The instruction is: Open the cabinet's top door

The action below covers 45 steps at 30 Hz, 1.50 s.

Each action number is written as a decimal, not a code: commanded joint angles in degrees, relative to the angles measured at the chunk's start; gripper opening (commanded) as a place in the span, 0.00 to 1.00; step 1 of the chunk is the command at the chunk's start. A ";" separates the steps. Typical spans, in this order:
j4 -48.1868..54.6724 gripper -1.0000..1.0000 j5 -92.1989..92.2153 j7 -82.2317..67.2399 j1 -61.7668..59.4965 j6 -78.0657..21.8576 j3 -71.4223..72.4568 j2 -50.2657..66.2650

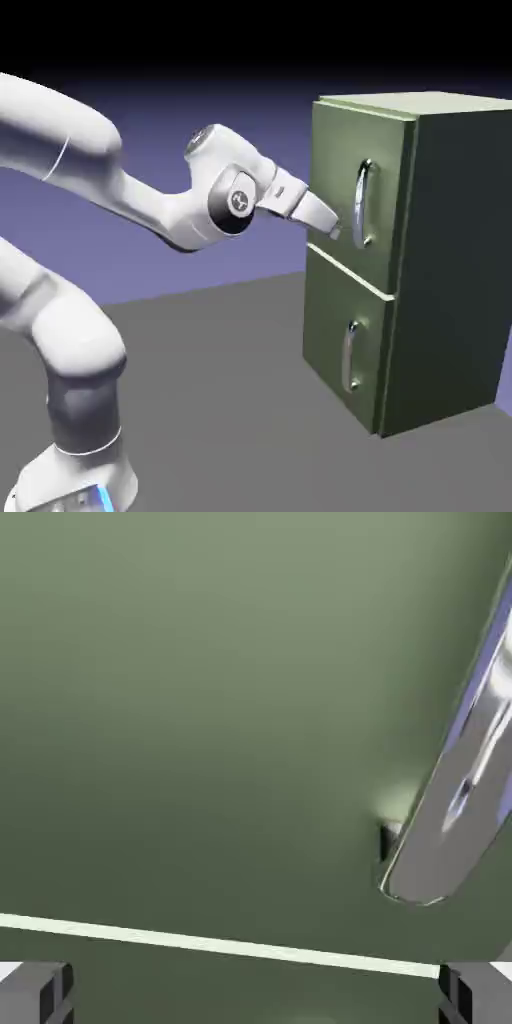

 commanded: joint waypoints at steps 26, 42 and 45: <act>3.71 0.50 -64.79 49.42 18.76 -7.30 -20.52 -10.81; 5.99 0.50 -104.66 79.83 30.31 -11.79 -33.14 -17.46; 6.35 0.50 -111.00 84.67 32.15 -12.50 -35.15 -18.52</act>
